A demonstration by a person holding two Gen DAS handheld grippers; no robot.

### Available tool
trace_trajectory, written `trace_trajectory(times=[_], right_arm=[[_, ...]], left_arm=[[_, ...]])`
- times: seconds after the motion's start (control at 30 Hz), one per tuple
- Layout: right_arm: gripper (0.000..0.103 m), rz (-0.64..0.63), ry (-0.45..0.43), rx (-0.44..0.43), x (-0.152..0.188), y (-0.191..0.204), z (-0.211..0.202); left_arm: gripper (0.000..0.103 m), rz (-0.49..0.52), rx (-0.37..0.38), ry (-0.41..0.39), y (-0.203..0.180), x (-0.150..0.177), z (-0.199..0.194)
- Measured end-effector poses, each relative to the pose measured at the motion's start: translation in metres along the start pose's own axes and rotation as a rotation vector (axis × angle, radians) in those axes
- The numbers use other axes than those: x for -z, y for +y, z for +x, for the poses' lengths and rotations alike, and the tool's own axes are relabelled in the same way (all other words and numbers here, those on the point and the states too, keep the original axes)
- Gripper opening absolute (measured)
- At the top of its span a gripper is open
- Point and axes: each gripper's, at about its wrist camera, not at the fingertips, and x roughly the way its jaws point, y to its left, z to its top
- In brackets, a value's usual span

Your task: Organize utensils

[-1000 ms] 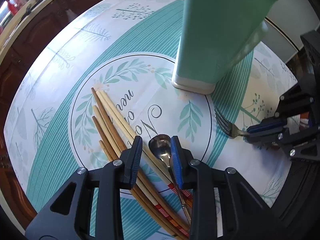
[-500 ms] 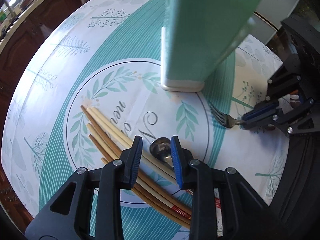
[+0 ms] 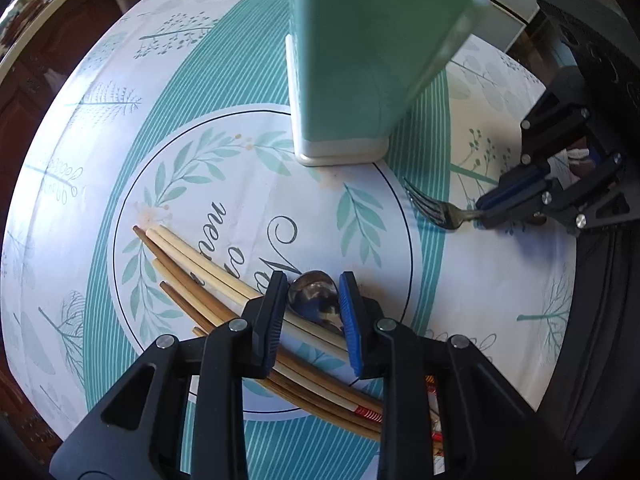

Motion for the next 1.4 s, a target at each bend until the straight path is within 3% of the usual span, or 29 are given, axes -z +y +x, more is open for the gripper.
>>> trace_trajectory(times=[0.17,0.27,0.47,0.67,0.93,1.1,1.23,1.4], right_arm=[[0.004,0.006,0.001,-0.006,-0.001,-0.003,0.000],[0.004,0.012,0.000,-0.010,-0.001,-0.004,-0.001],[0.004,0.020,-0.002,-0.021,-0.002,-0.008,-0.003],[0.004,0.018,-0.006,-0.018,-0.002,-0.009,-0.003],[0.004,0.028,-0.048,0.005,0.003,-0.012,-0.009],[0.004,0.011,-0.128,-0.031,0.007,-0.010,-0.029],[0.004,0.008,-0.210,-0.061,0.013,-0.009,-0.051],[0.004,0.027,-0.292,-0.077,0.019,-0.011,-0.074]], left_arm=[[0.021,0.010,-0.002,-0.006,0.001,-0.001,0.001],[0.003,0.020,-0.038,-0.031,-0.006,0.001,-0.005],[0.001,0.004,-0.122,-0.039,-0.024,0.004,-0.012],[0.001,-0.163,-0.261,-0.087,-0.029,0.005,-0.031],[0.001,-0.331,-0.425,-0.276,-0.071,0.011,-0.094],[0.001,-0.368,-0.518,-0.428,-0.109,0.014,-0.140],[0.001,-0.398,-0.608,-0.507,-0.135,0.012,-0.171],[0.001,-0.448,-0.647,-0.593,-0.152,0.001,-0.211]])
